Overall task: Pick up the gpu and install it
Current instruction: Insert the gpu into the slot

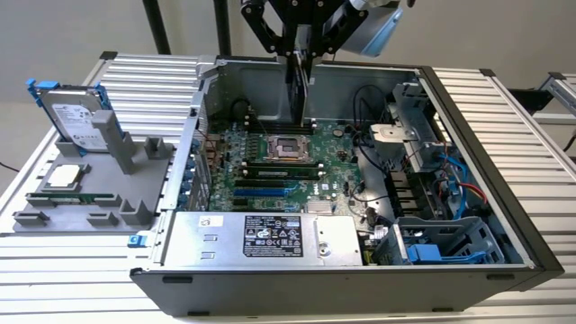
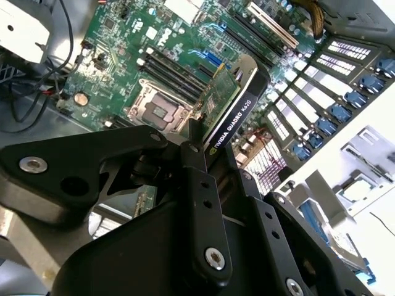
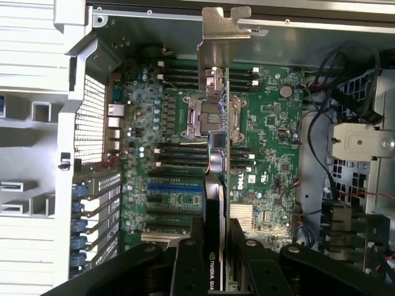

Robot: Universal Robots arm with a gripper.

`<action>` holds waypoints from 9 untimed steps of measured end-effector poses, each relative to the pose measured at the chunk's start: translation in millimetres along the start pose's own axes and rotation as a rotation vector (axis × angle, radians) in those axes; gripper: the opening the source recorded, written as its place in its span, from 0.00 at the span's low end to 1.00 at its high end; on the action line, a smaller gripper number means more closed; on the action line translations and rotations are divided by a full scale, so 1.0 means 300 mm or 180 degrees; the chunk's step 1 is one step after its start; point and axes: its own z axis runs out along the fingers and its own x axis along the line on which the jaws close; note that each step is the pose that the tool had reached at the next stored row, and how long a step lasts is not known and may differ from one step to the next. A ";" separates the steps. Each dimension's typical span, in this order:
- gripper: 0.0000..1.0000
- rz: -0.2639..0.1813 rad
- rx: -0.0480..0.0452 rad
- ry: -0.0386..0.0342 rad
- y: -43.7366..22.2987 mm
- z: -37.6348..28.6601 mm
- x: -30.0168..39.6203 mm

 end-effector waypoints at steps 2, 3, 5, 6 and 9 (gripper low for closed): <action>0.00 -0.0033 0.0000 0.0001 0.000 0.000 0.000; 0.00 -0.0050 0.0000 0.0002 0.000 0.000 0.000; 0.00 -0.0084 0.0000 0.0003 0.000 -0.001 0.000; 0.00 -0.0100 -0.0001 0.0004 0.000 -0.001 0.000; 0.00 -0.0152 -0.0002 0.0005 0.000 0.000 0.000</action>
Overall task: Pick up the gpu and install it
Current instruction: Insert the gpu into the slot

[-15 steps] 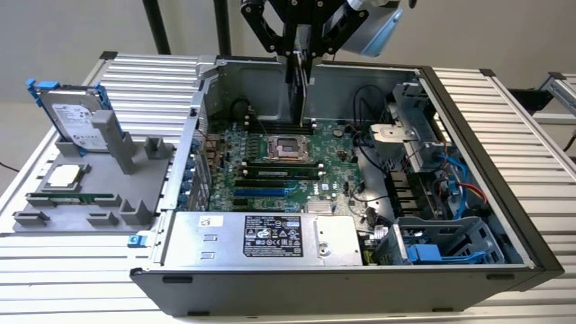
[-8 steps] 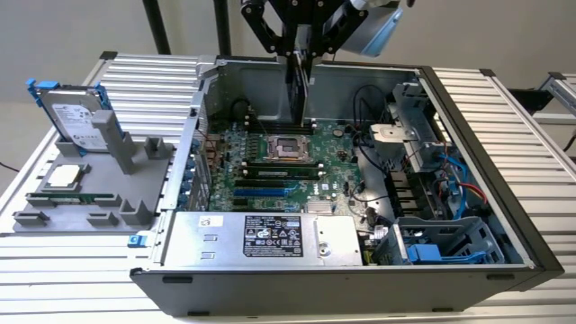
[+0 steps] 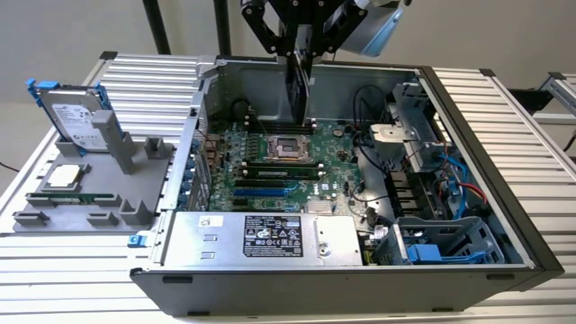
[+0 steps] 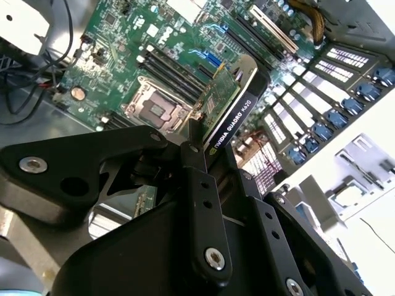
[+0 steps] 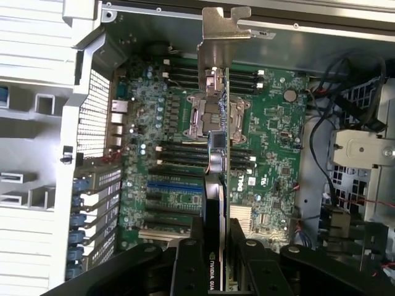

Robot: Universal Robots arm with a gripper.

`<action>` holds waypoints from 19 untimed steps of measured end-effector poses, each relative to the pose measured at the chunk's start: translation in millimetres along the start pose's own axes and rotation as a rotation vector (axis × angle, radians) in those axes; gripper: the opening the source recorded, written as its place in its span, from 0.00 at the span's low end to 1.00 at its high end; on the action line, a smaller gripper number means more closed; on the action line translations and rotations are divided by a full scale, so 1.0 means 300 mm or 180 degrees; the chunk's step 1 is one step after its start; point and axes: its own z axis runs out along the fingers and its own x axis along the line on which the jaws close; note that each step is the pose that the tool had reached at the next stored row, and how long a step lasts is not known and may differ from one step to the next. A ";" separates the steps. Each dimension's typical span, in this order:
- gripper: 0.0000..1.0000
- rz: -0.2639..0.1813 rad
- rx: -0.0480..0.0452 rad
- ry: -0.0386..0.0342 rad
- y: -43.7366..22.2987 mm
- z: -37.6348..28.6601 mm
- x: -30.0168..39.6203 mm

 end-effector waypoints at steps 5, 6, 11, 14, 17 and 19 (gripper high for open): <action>0.00 -0.0082 -0.0002 0.0002 0.000 0.000 0.000; 0.00 -0.0098 -0.0002 0.0003 0.000 0.000 0.000; 0.00 -0.0175 -0.0003 0.0005 0.000 0.000 0.000; 0.00 -0.0223 -0.0004 0.0007 0.000 0.000 0.000; 0.00 -0.0270 -0.0005 0.0008 0.000 0.000 0.000; 0.00 -0.0300 -0.0005 0.0009 0.000 0.000 0.000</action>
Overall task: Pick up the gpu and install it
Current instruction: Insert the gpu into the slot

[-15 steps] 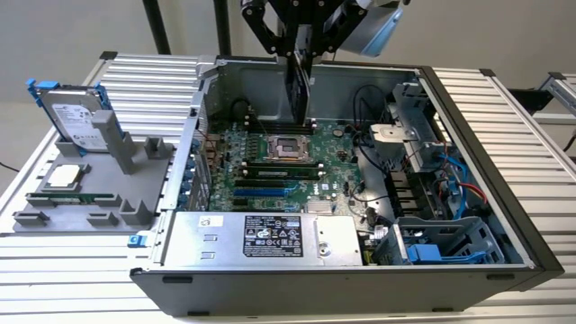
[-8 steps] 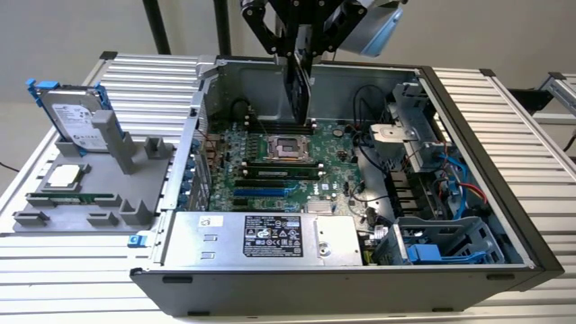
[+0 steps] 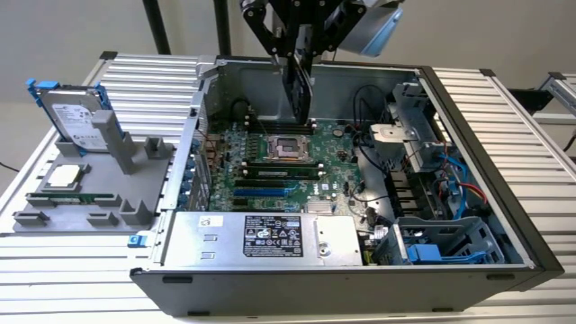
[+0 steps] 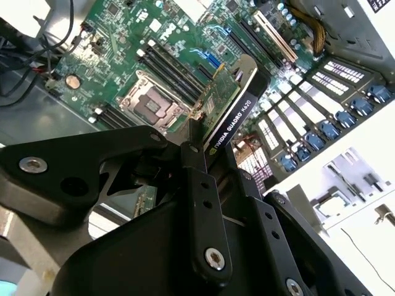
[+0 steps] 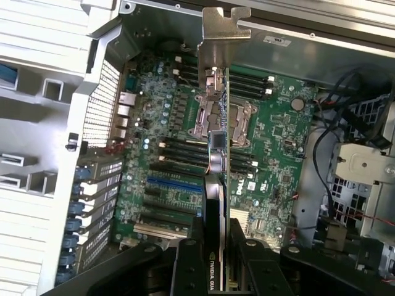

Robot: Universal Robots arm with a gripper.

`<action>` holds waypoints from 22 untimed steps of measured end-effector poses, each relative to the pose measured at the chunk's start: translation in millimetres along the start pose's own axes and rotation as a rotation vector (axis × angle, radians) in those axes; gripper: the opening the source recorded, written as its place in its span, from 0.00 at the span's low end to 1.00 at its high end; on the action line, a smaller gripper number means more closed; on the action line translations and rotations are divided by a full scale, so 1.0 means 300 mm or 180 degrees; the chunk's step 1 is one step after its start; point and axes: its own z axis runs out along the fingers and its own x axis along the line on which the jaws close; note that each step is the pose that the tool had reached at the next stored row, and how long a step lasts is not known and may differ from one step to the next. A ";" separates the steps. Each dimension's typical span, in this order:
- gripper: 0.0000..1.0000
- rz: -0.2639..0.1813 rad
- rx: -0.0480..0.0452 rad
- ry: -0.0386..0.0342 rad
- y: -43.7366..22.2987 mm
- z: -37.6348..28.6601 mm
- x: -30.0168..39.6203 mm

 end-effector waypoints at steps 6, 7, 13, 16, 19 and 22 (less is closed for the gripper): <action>0.00 -0.0092 -0.0001 0.0003 0.000 0.000 0.000; 0.00 -0.0108 -0.0001 0.0004 0.000 0.000 0.000; 0.00 -0.0195 -0.0003 0.0006 0.000 0.000 0.000; 0.00 -0.0236 -0.0004 0.0007 0.000 0.000 0.000; 0.00 -0.0279 -0.0004 0.0009 0.000 -0.001 0.000; 0.00 -0.0321 -0.0005 0.0010 0.000 -0.001 0.000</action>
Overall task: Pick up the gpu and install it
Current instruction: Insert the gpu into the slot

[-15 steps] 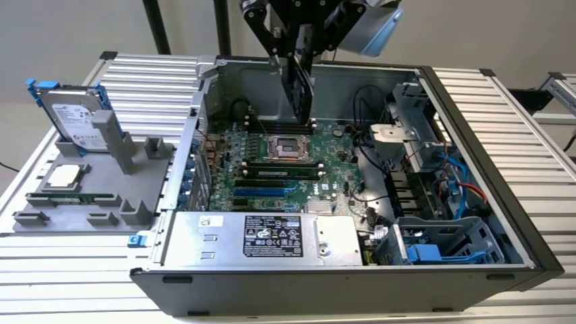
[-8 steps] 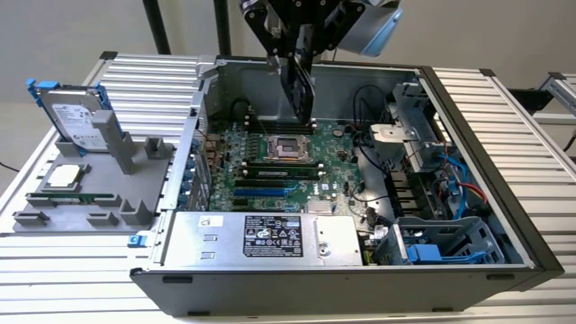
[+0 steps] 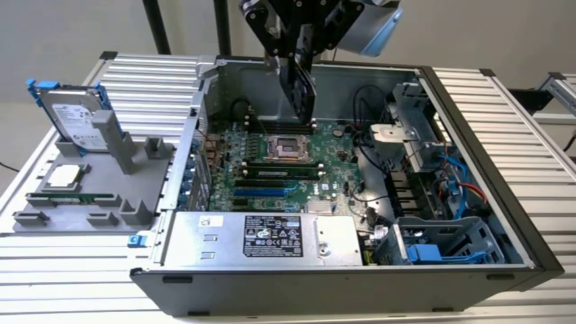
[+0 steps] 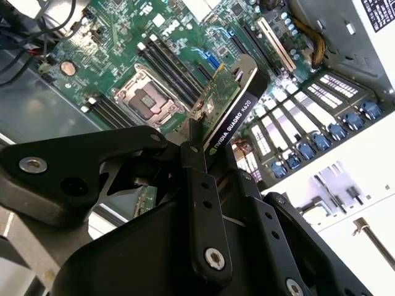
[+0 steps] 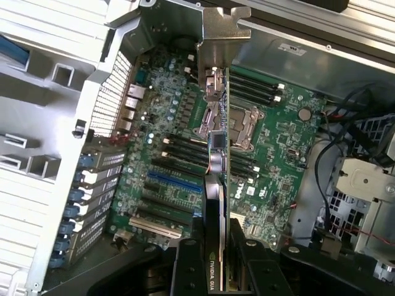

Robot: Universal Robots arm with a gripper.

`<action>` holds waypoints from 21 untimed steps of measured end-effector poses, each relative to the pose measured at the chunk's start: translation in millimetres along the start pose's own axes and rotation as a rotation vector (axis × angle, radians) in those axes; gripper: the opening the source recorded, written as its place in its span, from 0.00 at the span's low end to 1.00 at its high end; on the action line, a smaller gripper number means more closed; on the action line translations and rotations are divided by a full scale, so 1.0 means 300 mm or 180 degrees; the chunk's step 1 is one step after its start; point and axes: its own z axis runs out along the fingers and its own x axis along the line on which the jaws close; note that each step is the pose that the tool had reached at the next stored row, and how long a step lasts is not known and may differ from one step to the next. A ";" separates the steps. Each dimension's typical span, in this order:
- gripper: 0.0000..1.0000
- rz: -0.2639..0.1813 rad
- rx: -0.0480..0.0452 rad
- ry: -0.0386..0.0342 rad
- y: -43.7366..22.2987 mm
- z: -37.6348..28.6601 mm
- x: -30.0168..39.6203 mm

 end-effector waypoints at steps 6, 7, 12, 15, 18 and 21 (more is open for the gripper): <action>0.00 -0.0084 -0.0001 0.0003 0.000 0.000 0.000; 0.00 -0.0098 -0.0001 0.0003 0.000 0.000 0.000; 0.00 -0.0168 -0.0002 0.0005 0.000 0.000 0.000; 0.00 -0.0209 -0.0003 0.0007 0.000 0.000 0.000; 0.00 -0.0252 -0.0004 0.0008 0.000 0.000 0.000; 0.00 -0.0295 -0.0004 0.0009 0.000 0.000 0.000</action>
